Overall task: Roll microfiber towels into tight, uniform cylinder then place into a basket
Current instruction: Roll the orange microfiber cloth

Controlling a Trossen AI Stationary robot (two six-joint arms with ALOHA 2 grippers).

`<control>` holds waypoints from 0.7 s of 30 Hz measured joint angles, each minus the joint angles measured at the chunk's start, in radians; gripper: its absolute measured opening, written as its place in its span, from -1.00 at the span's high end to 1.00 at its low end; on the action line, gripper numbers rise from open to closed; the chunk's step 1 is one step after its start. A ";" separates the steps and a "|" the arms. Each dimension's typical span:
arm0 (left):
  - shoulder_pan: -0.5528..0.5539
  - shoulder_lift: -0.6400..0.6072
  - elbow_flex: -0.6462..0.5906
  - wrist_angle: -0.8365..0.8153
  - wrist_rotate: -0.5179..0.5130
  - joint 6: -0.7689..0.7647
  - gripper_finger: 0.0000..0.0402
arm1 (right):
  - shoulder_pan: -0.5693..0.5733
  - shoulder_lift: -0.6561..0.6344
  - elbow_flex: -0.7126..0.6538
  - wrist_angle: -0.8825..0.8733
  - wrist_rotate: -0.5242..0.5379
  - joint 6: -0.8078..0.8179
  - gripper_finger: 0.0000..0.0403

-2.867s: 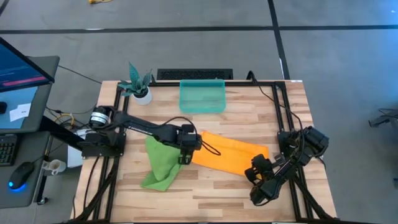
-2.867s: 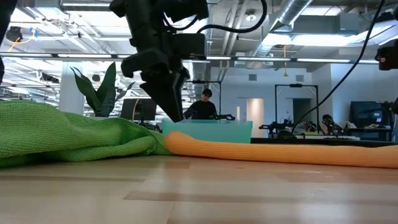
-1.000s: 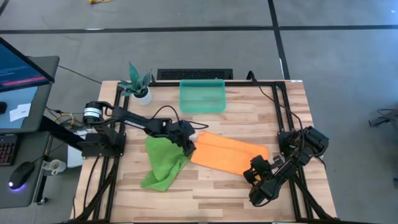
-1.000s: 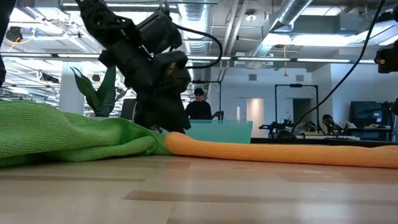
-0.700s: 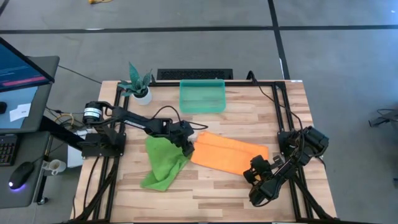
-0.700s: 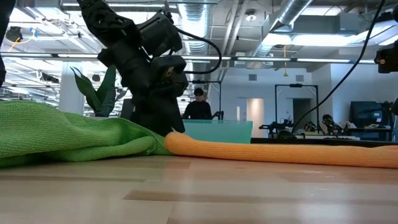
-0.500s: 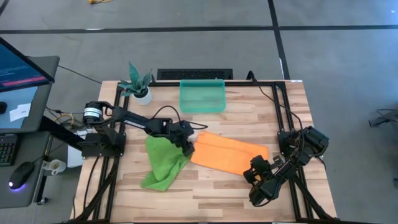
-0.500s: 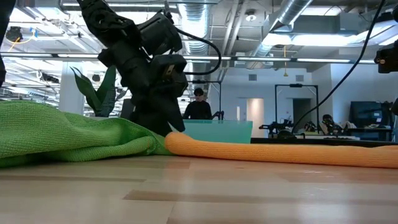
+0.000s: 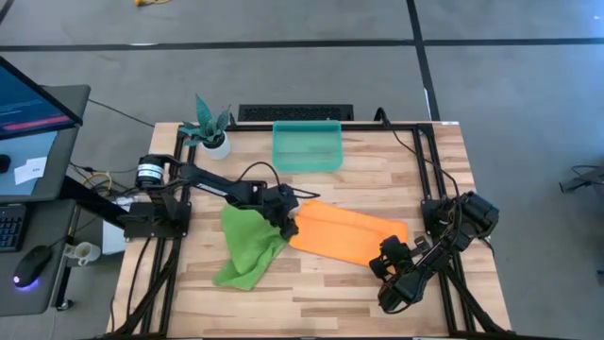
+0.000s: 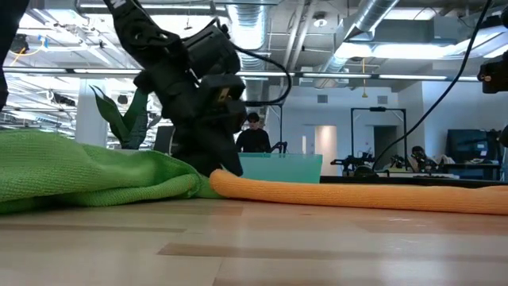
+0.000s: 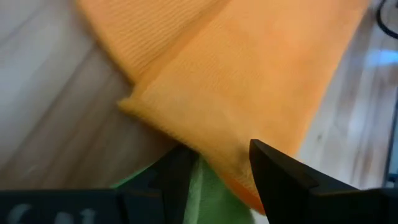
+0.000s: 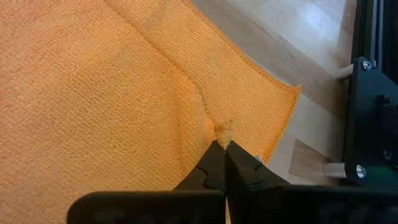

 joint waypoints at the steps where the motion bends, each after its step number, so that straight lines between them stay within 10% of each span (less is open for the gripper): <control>1: 0.000 0.002 0.006 -0.007 0.000 0.010 0.23 | 0.000 0.000 0.000 0.000 0.000 0.000 0.94; 13: 0.001 0.002 0.028 -0.006 -0.049 0.099 0.27 | 0.000 0.000 0.000 0.000 0.001 0.000 0.94; 21: 0.001 0.002 0.028 -0.007 -0.141 0.178 0.81 | 0.017 0.000 0.000 -0.014 0.004 0.002 0.94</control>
